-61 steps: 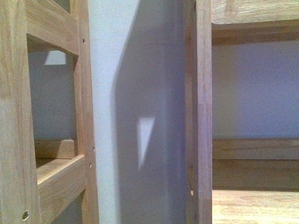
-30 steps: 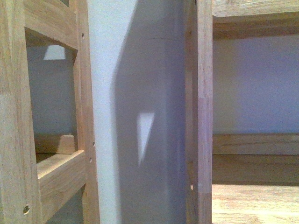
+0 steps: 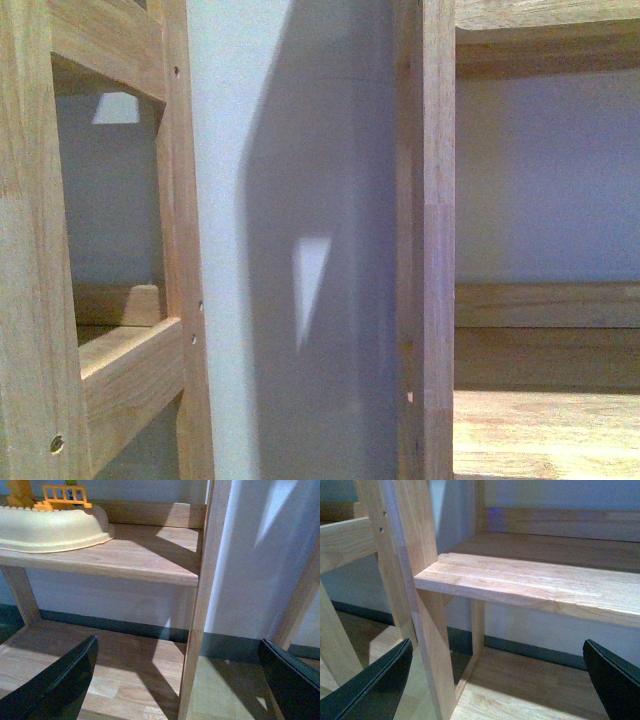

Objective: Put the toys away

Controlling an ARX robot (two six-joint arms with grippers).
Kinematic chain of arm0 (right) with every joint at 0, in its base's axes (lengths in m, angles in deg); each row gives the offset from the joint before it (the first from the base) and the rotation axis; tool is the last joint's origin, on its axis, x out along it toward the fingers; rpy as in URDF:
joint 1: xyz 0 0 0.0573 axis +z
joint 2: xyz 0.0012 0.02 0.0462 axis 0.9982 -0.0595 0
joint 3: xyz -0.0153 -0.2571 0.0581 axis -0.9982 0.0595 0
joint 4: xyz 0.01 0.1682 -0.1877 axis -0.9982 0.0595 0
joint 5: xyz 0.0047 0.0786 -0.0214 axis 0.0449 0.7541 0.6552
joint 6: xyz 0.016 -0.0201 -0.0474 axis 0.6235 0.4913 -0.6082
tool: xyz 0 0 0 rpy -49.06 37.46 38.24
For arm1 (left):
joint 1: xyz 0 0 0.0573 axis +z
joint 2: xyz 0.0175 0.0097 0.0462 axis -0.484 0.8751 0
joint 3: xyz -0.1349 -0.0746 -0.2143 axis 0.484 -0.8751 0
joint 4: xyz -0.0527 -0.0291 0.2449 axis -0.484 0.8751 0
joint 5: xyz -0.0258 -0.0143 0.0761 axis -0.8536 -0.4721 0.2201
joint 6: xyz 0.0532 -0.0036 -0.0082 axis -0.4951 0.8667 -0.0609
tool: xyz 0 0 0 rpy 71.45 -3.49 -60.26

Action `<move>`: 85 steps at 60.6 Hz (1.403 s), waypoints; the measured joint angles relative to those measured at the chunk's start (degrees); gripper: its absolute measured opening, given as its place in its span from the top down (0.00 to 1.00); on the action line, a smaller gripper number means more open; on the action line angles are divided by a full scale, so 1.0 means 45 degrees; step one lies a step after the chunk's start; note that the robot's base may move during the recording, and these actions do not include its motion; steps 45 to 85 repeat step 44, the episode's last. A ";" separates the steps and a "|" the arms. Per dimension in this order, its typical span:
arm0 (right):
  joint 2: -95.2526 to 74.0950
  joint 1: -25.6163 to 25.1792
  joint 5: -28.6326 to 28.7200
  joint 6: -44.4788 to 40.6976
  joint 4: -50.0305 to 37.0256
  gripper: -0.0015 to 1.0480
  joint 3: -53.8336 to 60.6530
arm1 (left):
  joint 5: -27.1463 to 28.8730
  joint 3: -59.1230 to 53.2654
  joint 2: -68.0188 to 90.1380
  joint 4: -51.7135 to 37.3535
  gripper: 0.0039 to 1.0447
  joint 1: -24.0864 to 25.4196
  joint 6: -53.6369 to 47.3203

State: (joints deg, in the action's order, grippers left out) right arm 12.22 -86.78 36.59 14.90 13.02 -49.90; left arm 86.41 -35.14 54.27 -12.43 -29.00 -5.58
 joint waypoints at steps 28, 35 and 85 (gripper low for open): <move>0.0000 0.0000 -0.0005 0.0000 0.0000 0.00 0.0000 | 0.0000 0.0000 0.0000 0.0000 0.05 0.0000 0.0000; 0.0000 0.0000 -0.0005 0.0000 0.0000 0.00 0.0000 | 0.0000 0.0000 0.0000 0.0000 0.05 0.0000 0.0000; 0.0000 0.0000 -0.0005 0.0000 0.0000 0.00 0.0000 | 0.0000 0.0000 0.0000 0.0000 0.05 0.0000 0.0000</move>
